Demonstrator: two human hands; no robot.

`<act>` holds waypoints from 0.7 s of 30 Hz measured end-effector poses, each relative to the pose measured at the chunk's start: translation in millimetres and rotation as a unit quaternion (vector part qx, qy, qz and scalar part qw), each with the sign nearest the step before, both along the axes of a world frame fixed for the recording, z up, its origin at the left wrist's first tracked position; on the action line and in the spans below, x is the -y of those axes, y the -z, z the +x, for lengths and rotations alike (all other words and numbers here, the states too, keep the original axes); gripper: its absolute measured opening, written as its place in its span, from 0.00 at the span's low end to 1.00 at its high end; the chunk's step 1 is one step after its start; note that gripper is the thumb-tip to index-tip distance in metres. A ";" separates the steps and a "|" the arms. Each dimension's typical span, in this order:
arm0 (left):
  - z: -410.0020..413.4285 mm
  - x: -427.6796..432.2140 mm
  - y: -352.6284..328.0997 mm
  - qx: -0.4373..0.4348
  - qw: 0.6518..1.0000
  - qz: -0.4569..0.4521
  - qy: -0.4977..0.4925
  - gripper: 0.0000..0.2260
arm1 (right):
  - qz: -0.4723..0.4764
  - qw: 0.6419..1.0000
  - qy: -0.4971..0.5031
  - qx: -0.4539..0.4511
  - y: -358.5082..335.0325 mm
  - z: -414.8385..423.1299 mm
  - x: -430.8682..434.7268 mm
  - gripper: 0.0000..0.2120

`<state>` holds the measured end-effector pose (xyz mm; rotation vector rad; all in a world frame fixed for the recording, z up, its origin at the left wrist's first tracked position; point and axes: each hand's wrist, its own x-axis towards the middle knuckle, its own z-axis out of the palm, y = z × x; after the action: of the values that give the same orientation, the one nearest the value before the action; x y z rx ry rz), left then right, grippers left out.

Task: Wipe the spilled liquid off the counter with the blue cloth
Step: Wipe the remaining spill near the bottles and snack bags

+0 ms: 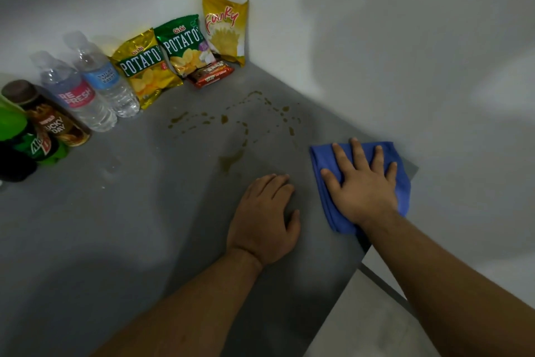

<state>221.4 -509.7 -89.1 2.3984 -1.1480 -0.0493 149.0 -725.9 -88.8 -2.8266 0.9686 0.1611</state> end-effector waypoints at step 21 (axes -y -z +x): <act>116.0 -123.8 -18.3 -0.004 0.988 -0.075 -0.138 0.12 | -0.002 0.996 -0.092 0.001 -1.3 -5.0 -104.8 0.35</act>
<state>337.4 -385.9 -70.9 2.3954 -0.7760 0.1143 144.0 -621.1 -87.5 -2.9162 0.7063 0.1767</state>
